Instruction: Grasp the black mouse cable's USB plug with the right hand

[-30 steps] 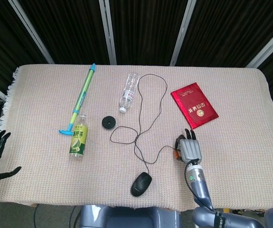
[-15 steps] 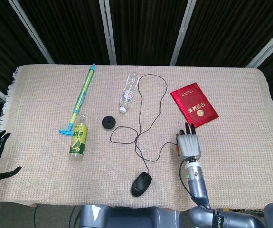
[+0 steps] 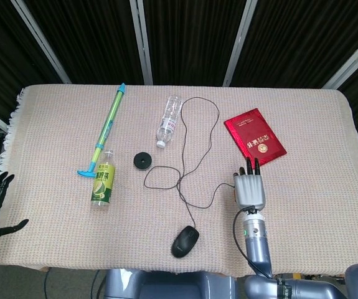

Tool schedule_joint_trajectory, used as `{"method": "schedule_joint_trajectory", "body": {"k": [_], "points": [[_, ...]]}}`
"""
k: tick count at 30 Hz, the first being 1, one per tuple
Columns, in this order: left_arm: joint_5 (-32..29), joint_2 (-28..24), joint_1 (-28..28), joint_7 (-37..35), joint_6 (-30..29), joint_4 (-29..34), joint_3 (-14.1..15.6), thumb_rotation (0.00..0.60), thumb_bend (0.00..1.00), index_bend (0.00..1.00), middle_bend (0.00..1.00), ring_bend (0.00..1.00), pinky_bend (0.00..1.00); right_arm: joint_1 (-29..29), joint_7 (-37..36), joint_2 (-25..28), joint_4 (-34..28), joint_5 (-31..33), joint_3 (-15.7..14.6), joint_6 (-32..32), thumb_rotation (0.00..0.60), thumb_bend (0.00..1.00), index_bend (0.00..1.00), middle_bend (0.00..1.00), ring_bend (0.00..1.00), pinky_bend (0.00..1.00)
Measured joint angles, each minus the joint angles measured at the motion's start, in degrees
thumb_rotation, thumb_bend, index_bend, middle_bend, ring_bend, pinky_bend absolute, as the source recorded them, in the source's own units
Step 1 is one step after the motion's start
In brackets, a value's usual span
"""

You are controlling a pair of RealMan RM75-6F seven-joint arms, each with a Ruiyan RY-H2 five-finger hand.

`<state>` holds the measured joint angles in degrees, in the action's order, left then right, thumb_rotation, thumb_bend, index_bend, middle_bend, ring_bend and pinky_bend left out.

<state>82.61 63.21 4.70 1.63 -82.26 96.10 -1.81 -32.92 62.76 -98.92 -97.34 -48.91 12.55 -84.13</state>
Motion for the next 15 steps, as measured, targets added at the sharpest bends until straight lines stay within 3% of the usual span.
{"method": "schedule_joint_trajectory", "body": {"k": [6,15], "points": [[-0.3,-0.1,0.0,-0.2,0.2,0.1,0.0,0.6,0.06,0.01,0.0,0.0,0.0,1.0,-6.6,0.6,-5.3,4.8,3.5,2.0,0.6,0.43,0.6,0.32,0.03,0.0],[-0.3,-0.1,0.0,0.1,0.4,0.4,0.1,0.6,0.06,0.01,0.0,0.0,0.0,2.7,-21.8,4.3,-14.7,22.5,14.5,8.5,0.6,0.43,0.61,0.32,0.0,0.0]]}}
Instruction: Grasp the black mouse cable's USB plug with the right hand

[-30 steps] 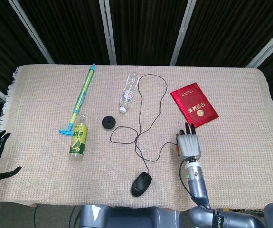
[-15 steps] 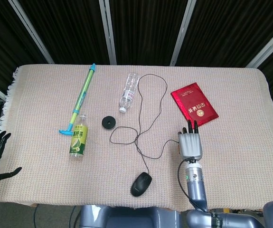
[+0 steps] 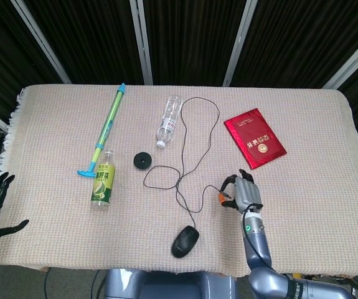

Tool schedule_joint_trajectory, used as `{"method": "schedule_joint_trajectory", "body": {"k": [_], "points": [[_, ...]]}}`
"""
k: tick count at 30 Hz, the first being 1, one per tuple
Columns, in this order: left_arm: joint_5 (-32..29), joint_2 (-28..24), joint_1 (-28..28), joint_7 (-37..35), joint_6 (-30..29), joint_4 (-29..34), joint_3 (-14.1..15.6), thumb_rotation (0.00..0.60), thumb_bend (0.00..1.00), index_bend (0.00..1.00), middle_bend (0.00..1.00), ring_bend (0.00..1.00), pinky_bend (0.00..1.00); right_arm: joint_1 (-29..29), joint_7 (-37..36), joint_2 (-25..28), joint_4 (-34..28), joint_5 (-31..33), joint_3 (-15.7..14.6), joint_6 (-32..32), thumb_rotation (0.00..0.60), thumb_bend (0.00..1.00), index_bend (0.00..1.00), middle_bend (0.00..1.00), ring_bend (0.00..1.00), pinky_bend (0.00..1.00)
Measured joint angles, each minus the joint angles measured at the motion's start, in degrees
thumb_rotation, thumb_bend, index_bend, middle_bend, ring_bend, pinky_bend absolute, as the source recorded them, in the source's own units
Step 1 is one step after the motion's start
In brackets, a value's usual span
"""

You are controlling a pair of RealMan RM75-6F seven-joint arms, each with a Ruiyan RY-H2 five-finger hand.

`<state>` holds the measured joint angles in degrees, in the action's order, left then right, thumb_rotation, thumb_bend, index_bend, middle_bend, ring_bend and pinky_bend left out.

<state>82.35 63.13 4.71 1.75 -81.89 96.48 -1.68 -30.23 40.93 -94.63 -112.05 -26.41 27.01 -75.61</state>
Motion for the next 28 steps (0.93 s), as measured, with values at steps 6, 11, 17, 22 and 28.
{"method": "schedule_joint_trajectory", "body": {"k": [6,11,17,22,28], "points": [[-0.1,0.0,0.0,0.1,0.1,0.0,0.0,0.6,0.06,0.02,0.0,0.0,0.0,-1.8,-1.6,3.6,-3.9,17.1,7.0,1.0,0.6,0.43,0.61,0.32,0.0,0.0],[-0.1,0.1,0.0,0.2,0.1,0.0,0.0,0.6,0.06,0.02,0.0,0.0,0.0,-6.4,1.0,7.1,-5.2,32.5,11.8,-1.0,0.6,0.43,0.62,0.32,0.0,0.0],[-0.3,0.1,0.1,0.3,0.3,0.1,0.0,0.6,0.06,0.02,0.0,0.0,0.0,-14.8,6.9,10.5,-4.6,44.9,15.9,-6.1,0.6,0.43,0.62,0.33,0.0,0.0],[-0.7,0.2,0.2,0.2,0.5,0.2,-0.1,0.6,0.06,0.02,0.0,0.0,0.0,-20.7,10.2,11.5,-3.0,48.3,17.5,-10.5,0.6,0.43,0.62,0.33,0.0,0.0],[-0.5,0.1,0.3,-0.3,0.8,0.1,-0.1,0.6,0.06,0.02,0.0,0.0,0.0,-24.7,12.0,11.8,-2.3,50.9,18.4,-13.9,0.6,0.43,0.63,0.33,0.0,0.0]]}}
